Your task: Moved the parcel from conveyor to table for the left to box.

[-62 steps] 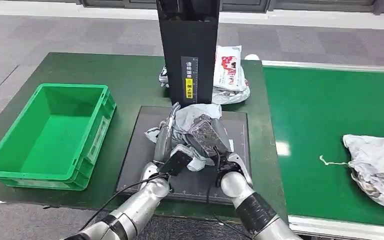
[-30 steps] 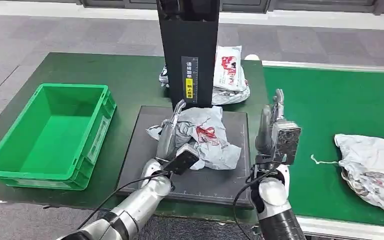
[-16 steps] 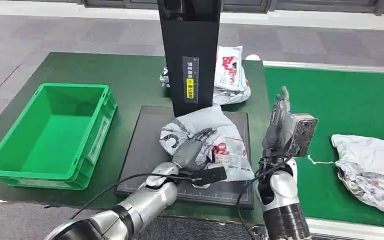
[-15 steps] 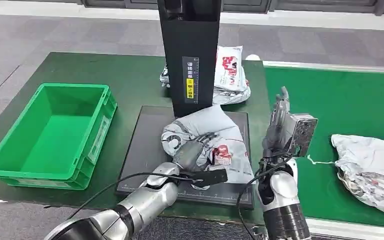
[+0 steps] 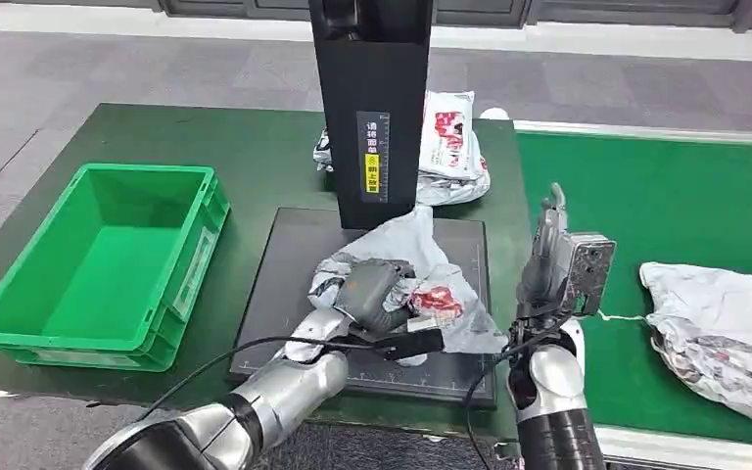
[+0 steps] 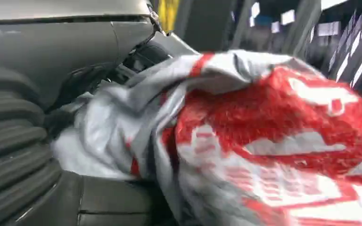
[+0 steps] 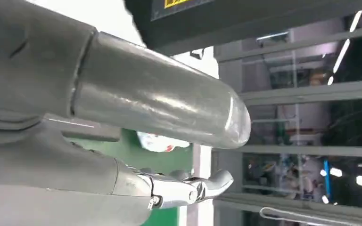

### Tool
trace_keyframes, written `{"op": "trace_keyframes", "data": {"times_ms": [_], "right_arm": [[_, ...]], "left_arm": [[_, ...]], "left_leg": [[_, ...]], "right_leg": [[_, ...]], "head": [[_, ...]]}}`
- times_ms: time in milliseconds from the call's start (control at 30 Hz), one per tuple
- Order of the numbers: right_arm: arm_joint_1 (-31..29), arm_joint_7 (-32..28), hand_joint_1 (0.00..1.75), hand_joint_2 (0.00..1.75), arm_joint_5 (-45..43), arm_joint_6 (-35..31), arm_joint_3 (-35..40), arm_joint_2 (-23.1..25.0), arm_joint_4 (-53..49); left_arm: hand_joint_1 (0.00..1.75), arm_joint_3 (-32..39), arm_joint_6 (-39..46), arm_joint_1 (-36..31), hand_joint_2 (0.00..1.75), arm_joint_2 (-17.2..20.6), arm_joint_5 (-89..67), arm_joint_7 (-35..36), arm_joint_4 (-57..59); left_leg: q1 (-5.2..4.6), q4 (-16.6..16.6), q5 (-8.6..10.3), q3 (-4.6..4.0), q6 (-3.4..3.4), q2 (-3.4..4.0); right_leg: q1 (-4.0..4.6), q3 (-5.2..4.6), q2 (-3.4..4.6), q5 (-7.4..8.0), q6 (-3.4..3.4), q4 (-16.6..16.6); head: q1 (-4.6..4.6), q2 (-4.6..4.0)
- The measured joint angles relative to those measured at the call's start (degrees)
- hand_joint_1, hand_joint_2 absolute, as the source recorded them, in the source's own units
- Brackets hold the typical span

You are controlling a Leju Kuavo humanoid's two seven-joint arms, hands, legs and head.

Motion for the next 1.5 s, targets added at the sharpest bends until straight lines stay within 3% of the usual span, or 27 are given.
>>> {"op": "trace_keyframes", "data": {"times_ms": [233,333,433,733,800,933,1133,1200,1267,1333,1367,1433,1500], "right_arm": [[-1.4,-1.2,0.00,0.00,-2.7,-2.1,0.0,0.0,5.2],[-1.4,-2.6,0.00,0.00,-3.3,-3.2,0.0,0.0,7.6],[-1.4,-3.5,0.00,0.00,-3.9,-3.6,0.0,0.0,8.9],[-1.4,-3.7,0.00,0.00,-3.8,-3.6,0.0,0.0,11.0],[-1.3,-3.7,0.00,0.00,-3.8,-3.6,0.0,0.0,11.2],[-0.7,-4.1,0.00,0.00,-4.4,-4.6,0.0,-0.1,11.7],[2.0,-3.4,0.00,0.00,-5.0,-6.8,0.0,-0.9,10.3],[3.3,-2.8,0.00,0.00,-4.9,-7.0,0.0,-1.1,9.1],[4.6,-2.3,0.00,0.00,-4.5,-7.3,0.0,-1.2,7.6],[5.9,-1.8,0.00,0.00,-3.8,-7.4,0.0,-1.2,5.9],[6.6,-1.5,0.00,0.00,-3.6,-7.4,0.0,-1.2,5.1],[7.9,-1.2,0.00,0.00,-3.6,-7.6,0.0,-1.5,3.8],[8.4,-1.1,0.00,0.00,-3.6,-7.5,0.0,-1.5,3.0]], "left_arm": [[1.75,7.2,6.7,2.2,1.75,1.0,-6.3,-3.5,-12.2],[1.75,14.1,6.9,3.6,1.75,1.5,-19.9,-1.3,-23.9],[1.75,18.0,6.9,3.8,1.75,2.7,-21.1,0.5,-30.9],[1.75,21.5,6.9,4.9,1.75,4.4,-21.9,0.9,-39.0],[1.75,22.5,6.9,5.9,1.75,4.7,-28.8,3.4,-42.0],[1.75,27.5,6.9,6.5,1.75,7.9,-36.4,6.3,-50.8],[1.75,39.0,6.9,6.3,1.75,12.4,-37.0,0.8,-57.4],[1.75,41.9,6.9,6.4,1.75,14.0,-40.0,4.2,-58.5],[1.75,42.2,6.9,7.1,1.75,17.2,-40.5,11.9,-58.7],[1.75,40.6,6.9,8.6,1.75,22.5,-40.7,26.1,-58.7],[1.75,39.0,6.9,9.1,1.75,26.9,-40.7,35.7,-58.2],[1.75,32.5,6.9,9.1,1.75,33.2,-40.7,50.6,-55.8],[1.75,28.2,6.9,9.2,1.75,37.3,-40.7,53.8,-54.6]], "left_leg": [[0.00,0.0,0.00,-0.14,-0.01,0.01],[0.01,0.0,0.00,-0.20,-0.01,0.02],[0.01,0.0,-0.01,-0.18,-0.02,0.11],[0.01,0.0,0.03,-0.23,-0.04,0.03],[0.01,0.0,0.02,-0.28,-0.04,0.03],[0.00,0.0,0.01,-0.27,-0.06,0.12],[0.08,0.0,0.03,-0.27,-0.11,0.18],[0.08,0.0,0.01,-0.27,-0.14,0.20],[0.08,-0.1,0.01,-0.27,-0.14,0.19],[0.08,-0.1,-0.04,-0.22,-0.23,0.41],[0.11,-0.1,-0.05,-0.23,-0.24,0.55],[0.18,-0.1,-0.02,-0.29,-0.28,0.56],[0.19,-0.1,0.00,-0.31,-0.28,0.37]], "right_leg": [[0.03,-0.14,0.02,0.00,-0.01,0.0],[0.02,-0.21,0.05,0.00,-0.01,0.0],[0.03,-0.25,0.17,0.00,-0.01,0.0],[0.02,-0.25,0.05,0.00,-0.01,0.0],[0.02,-0.28,0.06,0.00,-0.01,0.0],[0.03,-0.34,0.18,-0.01,-0.01,0.0],[0.18,-0.39,0.20,-0.04,-0.09,0.0],[0.18,-0.41,0.25,-0.04,-0.09,0.1],[0.18,-0.39,0.25,-0.05,-0.10,0.1],[0.18,-0.49,0.39,-0.05,-0.17,0.1],[0.19,-0.63,0.54,0.00,-0.25,0.1],[0.26,-0.64,0.58,0.00,-0.27,0.1],[0.28,-0.58,0.40,-0.01,-0.27,0.1]], "head": [[0.00,0.00],[0.00,0.00],[0.00,0.00],[-0.02,0.00],[-0.02,0.00],[-0.02,0.00],[-0.02,0.00],[-0.02,0.00],[0.00,0.00],[0.00,0.00],[-0.02,0.00],[-0.02,0.00],[-0.02,0.00]]}}
